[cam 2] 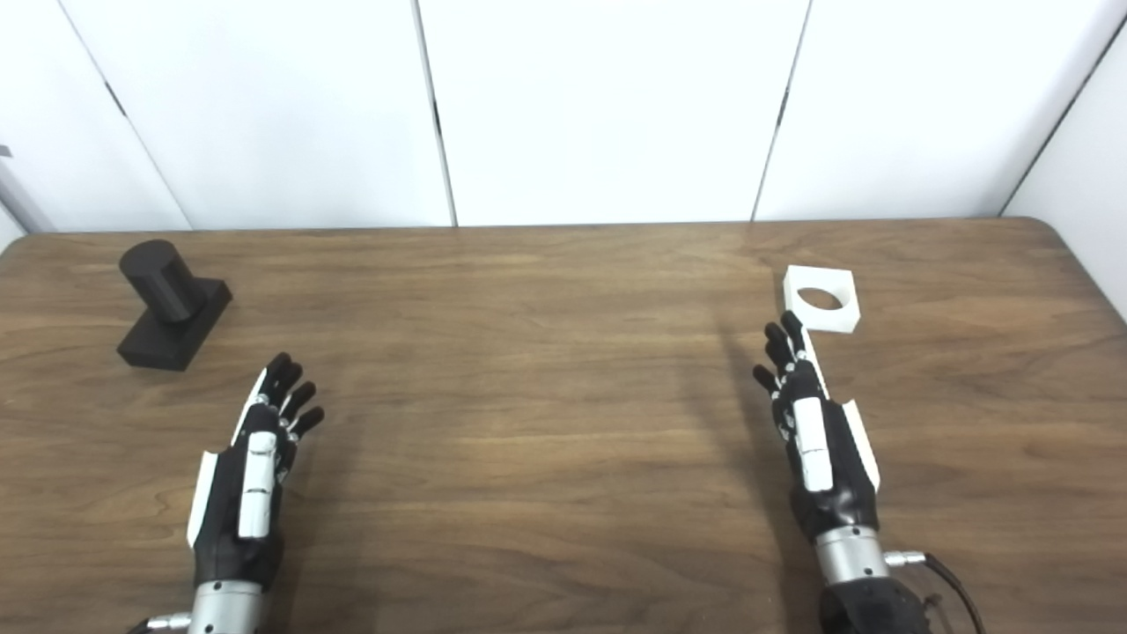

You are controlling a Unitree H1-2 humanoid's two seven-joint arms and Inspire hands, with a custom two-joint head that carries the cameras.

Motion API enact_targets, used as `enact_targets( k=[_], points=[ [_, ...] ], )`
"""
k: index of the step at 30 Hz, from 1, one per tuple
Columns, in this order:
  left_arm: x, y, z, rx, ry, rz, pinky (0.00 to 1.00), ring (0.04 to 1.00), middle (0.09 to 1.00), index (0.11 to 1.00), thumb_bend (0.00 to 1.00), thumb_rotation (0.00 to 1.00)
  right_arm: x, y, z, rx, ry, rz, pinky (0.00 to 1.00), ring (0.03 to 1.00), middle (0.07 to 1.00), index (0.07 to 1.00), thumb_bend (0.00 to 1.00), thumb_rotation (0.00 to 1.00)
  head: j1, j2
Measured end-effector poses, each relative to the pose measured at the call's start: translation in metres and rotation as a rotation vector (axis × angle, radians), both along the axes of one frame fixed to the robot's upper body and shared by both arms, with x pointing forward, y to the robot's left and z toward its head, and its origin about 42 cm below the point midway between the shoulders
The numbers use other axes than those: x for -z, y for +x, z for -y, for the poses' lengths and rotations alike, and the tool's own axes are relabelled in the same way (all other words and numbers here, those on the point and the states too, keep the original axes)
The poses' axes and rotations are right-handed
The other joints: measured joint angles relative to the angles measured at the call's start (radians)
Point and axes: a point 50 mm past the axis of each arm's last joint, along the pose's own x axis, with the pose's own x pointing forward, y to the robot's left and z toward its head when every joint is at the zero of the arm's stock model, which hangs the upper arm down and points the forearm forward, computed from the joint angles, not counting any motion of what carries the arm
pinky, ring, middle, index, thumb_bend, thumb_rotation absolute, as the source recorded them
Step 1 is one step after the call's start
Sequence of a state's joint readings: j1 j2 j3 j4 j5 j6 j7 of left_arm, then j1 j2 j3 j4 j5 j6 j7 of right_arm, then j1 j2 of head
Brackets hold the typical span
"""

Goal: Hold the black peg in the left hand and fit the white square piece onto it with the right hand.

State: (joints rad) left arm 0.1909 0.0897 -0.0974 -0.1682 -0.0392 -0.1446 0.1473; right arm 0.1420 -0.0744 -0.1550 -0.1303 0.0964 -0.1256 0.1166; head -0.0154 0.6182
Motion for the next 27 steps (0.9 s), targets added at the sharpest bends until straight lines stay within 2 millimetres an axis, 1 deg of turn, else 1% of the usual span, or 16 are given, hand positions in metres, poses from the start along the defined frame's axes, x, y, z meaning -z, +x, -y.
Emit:
enact_targets(
  k=[2,7,12,15,17,19,20,23,25,27],
  points=[
    [0.0,0.0,0.0,-0.001,0.002,-0.003,0.87,0.925,0.953,0.961,0.55,0.93,0.0,0.0,0.0,0.0,0.0,0.0,0.96,0.998,0.978,1.0,0.6,1.0,0.0,0.0],
    [0.0,0.0,0.0,-0.004,0.003,-0.008,0.87,0.922,0.953,0.961,0.57,0.92,0.0,0.0,0.001,-0.001,0.005,0.001,0.96,0.995,0.981,1.0,0.6,1.0,0.0,0.0],
    [0.001,0.0,0.001,-0.001,0.004,-0.011,0.87,0.922,0.955,0.965,0.54,0.92,0.0,0.0,0.001,-0.002,0.01,0.002,0.96,0.999,0.979,1.0,0.6,1.0,0.008,0.0],
    [0.001,0.0,0.002,0.001,0.008,-0.013,0.87,0.92,0.954,0.965,0.54,0.93,0.0,0.0,0.002,-0.004,0.01,0.002,0.97,1.0,0.986,1.0,0.59,1.0,0.055,-0.003],
    [0.001,0.0,0.002,0.003,0.008,-0.013,0.87,0.921,0.954,0.964,0.53,0.92,-0.001,0.0,0.002,-0.009,0.012,0.003,0.97,1.0,0.986,1.0,0.6,1.0,0.055,-0.003],
    [0.001,0.0,0.003,0.007,0.009,-0.013,0.86,0.913,0.948,0.959,0.54,0.92,-0.001,0.0,0.003,-0.015,0.015,0.004,0.98,1.0,0.991,1.0,0.58,1.0,0.09,-0.012],
    [0.001,0.0,0.004,0.009,0.011,-0.013,0.86,0.912,0.947,0.958,0.54,0.92,-0.001,0.0,0.004,-0.015,0.016,0.004,0.98,1.0,0.991,1.0,0.58,1.0,0.091,-0.012],
    [0.001,0.0,0.007,0.015,0.018,-0.012,0.85,0.905,0.942,0.953,0.54,0.91,0.0,-0.001,0.007,-0.015,0.021,0.003,1.0,1.0,0.996,1.0,0.57,1.0,0.15,-0.031],
    [0.001,0.0,0.009,0.02,0.026,-0.012,0.84,0.903,0.943,0.954,0.54,0.9,0.0,-0.001,0.01,-0.018,0.022,0.002,1.0,1.0,0.996,1.0,0.57,1.0,0.175,-0.043],
    [0.001,0.001,0.011,0.024,0.027,-0.012,0.84,0.908,0.944,0.954,0.54,0.9,0.0,-0.001,0.013,-0.017,0.015,0.003,1.0,1.0,0.991,1.0,0.57,1.0,0.199,-0.064]
  ],
)
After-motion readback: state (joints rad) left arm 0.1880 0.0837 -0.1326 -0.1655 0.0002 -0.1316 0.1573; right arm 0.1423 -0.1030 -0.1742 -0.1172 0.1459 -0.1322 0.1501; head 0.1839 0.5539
